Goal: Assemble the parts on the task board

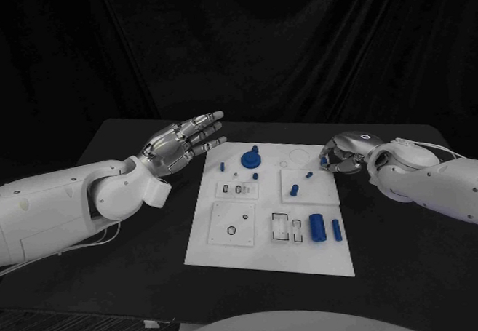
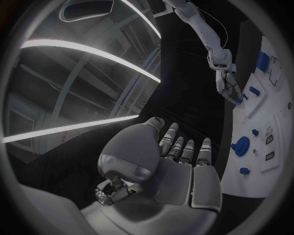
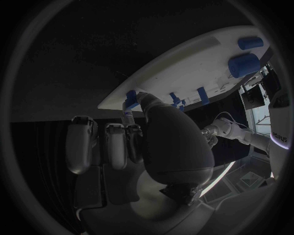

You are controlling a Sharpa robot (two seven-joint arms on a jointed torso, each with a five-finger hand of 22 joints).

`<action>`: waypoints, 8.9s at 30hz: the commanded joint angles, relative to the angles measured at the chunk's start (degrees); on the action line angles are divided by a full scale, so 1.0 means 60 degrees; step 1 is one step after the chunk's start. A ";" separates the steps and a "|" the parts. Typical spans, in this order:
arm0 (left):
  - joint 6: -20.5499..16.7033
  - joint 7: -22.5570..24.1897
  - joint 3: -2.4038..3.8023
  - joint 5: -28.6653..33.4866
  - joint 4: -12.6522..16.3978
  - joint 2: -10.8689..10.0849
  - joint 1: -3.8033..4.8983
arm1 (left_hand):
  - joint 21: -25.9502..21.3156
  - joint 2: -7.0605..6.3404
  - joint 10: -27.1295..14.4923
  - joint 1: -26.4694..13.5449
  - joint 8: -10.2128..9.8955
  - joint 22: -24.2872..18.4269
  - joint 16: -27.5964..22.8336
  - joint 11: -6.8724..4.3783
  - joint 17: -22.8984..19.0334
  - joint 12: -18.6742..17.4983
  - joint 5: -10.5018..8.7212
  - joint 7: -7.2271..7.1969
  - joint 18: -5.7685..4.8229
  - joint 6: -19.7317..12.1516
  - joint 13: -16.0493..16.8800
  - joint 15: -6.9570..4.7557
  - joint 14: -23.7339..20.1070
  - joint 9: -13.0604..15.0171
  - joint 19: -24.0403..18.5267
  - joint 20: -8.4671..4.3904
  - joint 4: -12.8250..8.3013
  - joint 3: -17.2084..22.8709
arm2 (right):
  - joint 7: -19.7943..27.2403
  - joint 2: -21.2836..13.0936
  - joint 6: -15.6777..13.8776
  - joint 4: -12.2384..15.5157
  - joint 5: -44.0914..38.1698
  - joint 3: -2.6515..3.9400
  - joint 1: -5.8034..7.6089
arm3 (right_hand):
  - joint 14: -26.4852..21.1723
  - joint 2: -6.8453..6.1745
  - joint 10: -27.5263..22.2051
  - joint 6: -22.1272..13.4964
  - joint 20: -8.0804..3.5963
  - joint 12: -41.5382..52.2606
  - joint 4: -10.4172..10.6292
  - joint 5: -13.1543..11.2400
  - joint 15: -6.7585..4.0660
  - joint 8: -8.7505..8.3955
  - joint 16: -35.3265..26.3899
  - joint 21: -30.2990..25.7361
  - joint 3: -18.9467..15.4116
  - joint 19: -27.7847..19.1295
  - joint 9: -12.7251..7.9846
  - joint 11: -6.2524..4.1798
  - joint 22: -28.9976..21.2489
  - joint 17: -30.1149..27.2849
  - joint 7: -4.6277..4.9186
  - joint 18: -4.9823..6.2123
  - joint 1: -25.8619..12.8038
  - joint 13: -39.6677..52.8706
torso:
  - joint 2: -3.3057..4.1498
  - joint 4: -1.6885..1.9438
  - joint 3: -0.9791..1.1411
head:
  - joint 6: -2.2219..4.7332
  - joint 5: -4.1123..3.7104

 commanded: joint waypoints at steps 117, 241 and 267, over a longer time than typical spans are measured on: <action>0.0212 -0.0264 0.0009 -0.0034 -0.0248 0.0422 -0.0047 | -0.0101 -0.0026 -0.0014 0.0048 0.0146 -0.0051 -0.0046 0.0120 -0.0043 0.0192 0.0162 0.0044 0.0029 0.0026 0.0088 0.0117 0.0088 0.0167 0.0021 0.0029 -0.0038 0.0509 | -0.0721 0.2301 0.1203 0.1433 -0.0364 0.0014 0.0011 | 0.0993 0.0166 0.1076 0.0146 0.0261 0.0159 -0.0557 -0.1590 0.0302 0.0717 -0.0002 -0.0837 -0.0258 -0.0128 0.0615 0.0302 0.1904 0.2277 0.0284 -0.0100 0.0235 0.2521 | 0.0044 0.0113 0.0017 | -0.0158 -0.0090; -0.0218 -0.8308 0.0023 -1.3631 -0.2149 0.4174 0.1847 | 1.4839 -0.1103 1.4797 -0.1830 0.3709 1.4896 1.4908 -0.0981 1.4931 1.4075 -0.3790 -0.0756 -0.1698 0.6797 1.4876 -0.1742 1.5060 0.5144 1.4924 -0.1865 0.0833 -0.2014 | -0.0732 -0.1363 -0.1019 0.4972 0.1034 0.0011 0.1118 | 0.1068 0.1038 0.1076 0.0119 0.0258 0.0159 0.0676 -0.1345 0.0289 0.0857 0.0190 -0.0885 -0.1666 -0.0056 0.0054 0.0263 0.1920 0.2566 0.0268 -0.0101 -0.2031 0.2521 | 0.0223 -0.0998 0.0301 | -0.0409 0.1000; -0.0402 -0.8955 0.0021 -1.3610 -0.1595 0.3548 0.1737 | 1.4839 -0.1240 1.4797 -0.1978 0.3720 1.4896 1.4908 -0.1164 1.4931 1.4075 -0.4304 -0.0931 -0.1698 0.7078 1.4876 -0.1924 1.5060 0.6253 1.4924 -0.2053 0.0832 -0.1696 | -0.0809 -0.1301 -0.0880 0.4828 0.1132 0.0011 0.1019 | 0.1044 0.1042 0.1076 0.0121 0.0256 0.0159 0.0677 -0.1311 0.0293 0.0905 0.0130 -0.0991 -0.1672 -0.0106 0.0084 0.0277 0.1887 0.2478 0.0261 -0.0078 -0.2005 0.2521 | 0.0176 -0.1046 0.0270 | -0.0589 0.1131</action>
